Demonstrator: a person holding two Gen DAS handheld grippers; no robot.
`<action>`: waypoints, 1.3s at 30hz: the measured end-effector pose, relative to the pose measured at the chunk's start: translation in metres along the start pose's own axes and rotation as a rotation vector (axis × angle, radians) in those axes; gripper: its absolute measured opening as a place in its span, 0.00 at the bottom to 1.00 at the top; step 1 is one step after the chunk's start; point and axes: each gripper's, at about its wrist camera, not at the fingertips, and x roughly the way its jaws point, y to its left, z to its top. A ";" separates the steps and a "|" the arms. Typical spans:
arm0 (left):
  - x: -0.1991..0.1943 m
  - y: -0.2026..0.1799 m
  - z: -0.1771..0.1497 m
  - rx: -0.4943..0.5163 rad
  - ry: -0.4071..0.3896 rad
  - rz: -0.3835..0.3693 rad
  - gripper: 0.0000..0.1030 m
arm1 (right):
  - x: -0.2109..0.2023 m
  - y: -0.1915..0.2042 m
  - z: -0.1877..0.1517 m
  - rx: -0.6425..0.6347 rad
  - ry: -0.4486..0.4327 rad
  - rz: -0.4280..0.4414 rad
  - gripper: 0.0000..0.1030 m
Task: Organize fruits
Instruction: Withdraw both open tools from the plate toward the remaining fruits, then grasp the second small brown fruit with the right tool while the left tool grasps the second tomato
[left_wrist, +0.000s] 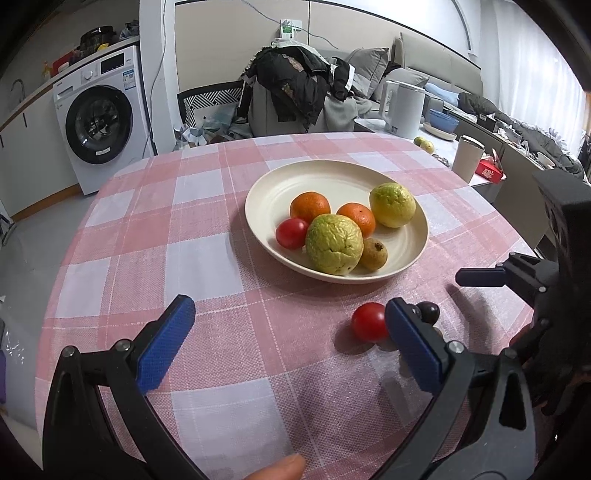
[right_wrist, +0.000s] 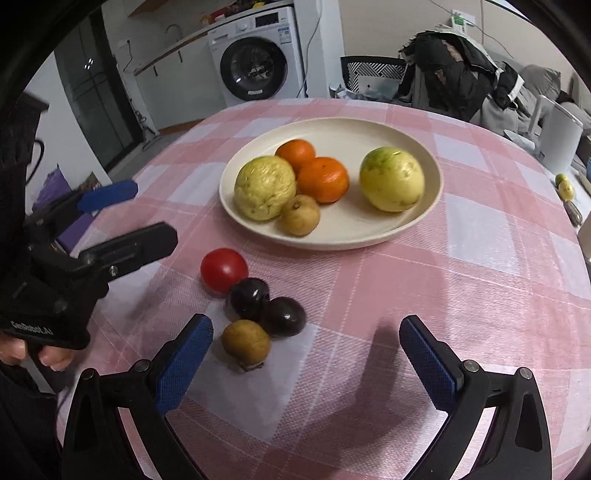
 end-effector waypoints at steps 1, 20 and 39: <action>0.001 0.000 -0.001 0.000 0.004 0.000 1.00 | 0.002 0.003 0.000 -0.008 0.003 -0.018 1.00; 0.008 0.002 -0.003 0.015 0.033 -0.007 0.99 | -0.008 -0.024 -0.010 -0.066 0.050 -0.104 0.75; 0.016 -0.007 -0.008 0.056 0.070 -0.022 0.99 | -0.013 -0.008 -0.014 -0.114 -0.008 -0.005 0.26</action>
